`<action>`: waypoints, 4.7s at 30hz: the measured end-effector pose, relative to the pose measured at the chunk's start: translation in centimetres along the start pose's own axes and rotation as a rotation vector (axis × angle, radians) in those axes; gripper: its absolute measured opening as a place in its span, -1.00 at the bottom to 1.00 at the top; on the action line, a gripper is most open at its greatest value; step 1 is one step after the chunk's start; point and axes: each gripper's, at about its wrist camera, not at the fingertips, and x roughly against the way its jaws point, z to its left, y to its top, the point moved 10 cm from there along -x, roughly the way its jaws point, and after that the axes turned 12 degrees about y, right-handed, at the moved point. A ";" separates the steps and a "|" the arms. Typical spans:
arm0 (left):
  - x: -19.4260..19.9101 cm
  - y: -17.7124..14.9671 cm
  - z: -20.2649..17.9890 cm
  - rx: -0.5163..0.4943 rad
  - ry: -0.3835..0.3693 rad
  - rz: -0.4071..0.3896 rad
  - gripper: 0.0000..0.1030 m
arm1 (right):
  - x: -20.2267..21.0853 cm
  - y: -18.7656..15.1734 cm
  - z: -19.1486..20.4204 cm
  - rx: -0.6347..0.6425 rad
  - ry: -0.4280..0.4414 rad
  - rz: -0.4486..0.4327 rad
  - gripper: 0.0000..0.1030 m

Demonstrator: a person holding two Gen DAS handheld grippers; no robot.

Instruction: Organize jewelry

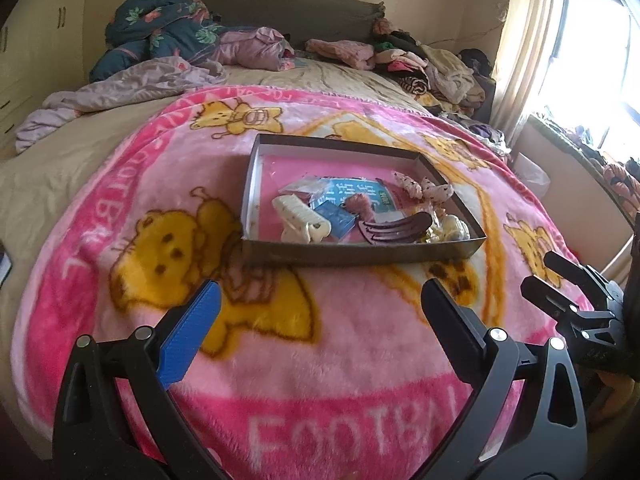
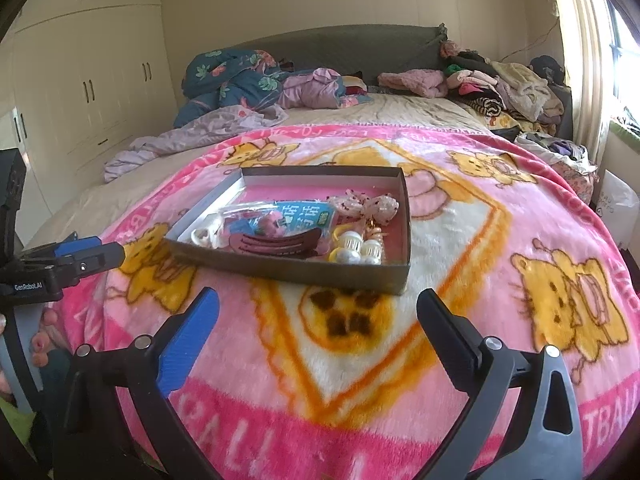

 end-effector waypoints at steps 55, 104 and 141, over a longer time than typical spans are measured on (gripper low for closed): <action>2.0 -4.4 0.5 -0.011 0.045 -0.003 0.78 | 1.1 -3.7 2.8 -0.022 0.004 0.013 0.87; 2.4 -4.1 1.4 -0.010 0.066 -0.008 0.78 | 1.0 -3.7 3.1 -0.013 0.003 0.011 0.87; -5.6 -0.5 12.5 0.185 0.259 0.062 0.78 | 1.7 -2.5 -14.7 -0.236 -0.275 -0.027 0.87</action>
